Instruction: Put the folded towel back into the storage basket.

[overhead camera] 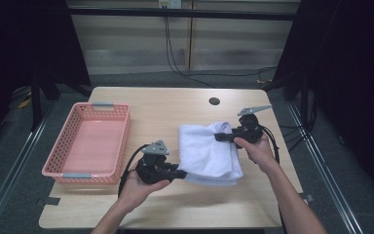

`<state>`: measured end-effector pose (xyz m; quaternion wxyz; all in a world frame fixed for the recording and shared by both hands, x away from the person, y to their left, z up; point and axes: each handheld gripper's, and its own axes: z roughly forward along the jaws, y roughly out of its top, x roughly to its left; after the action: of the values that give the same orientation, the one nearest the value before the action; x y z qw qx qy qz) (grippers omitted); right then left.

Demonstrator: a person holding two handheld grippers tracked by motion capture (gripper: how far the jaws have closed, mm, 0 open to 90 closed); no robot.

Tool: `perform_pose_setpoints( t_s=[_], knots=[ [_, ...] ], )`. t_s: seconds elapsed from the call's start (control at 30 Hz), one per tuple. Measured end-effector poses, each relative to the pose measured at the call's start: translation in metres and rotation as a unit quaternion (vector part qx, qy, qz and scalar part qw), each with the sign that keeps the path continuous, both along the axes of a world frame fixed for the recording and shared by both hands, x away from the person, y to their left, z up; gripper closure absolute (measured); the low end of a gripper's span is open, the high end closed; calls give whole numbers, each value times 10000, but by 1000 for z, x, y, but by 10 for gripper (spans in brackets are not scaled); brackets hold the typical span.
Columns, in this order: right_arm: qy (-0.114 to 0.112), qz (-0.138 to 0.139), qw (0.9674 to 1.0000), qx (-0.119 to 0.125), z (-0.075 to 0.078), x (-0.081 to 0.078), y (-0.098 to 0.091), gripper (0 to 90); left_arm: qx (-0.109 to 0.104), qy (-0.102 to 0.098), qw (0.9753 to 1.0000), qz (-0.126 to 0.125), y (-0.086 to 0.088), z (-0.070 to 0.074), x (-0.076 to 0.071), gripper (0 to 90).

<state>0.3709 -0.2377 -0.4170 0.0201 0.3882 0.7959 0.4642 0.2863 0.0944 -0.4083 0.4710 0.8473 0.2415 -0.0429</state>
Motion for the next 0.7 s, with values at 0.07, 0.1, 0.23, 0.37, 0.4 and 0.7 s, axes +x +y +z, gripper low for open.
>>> perform_pose_setpoints(
  t_s=[0.07,0.1,0.23,0.37,0.4,0.7],
  knots=[
    [-21,10,10000,33,4,4,4,690,13,-53,10000,55,6,6,3,738],
    [-19,19,10000,41,6,6,7,690,29,-60,10000,59,8,9,4,738],
    [-103,78,9998,126,13,14,16,691,3,-144,9998,160,19,21,8,739],
    [-130,131,9997,167,19,22,27,690,-53,-128,9997,210,31,27,13,739],
    [-116,147,9996,188,20,25,30,690,-64,-136,9996,252,34,28,15,739],
    [-198,266,9992,243,30,43,58,690,-174,-127,9982,564,62,30,21,740]
  ],
)
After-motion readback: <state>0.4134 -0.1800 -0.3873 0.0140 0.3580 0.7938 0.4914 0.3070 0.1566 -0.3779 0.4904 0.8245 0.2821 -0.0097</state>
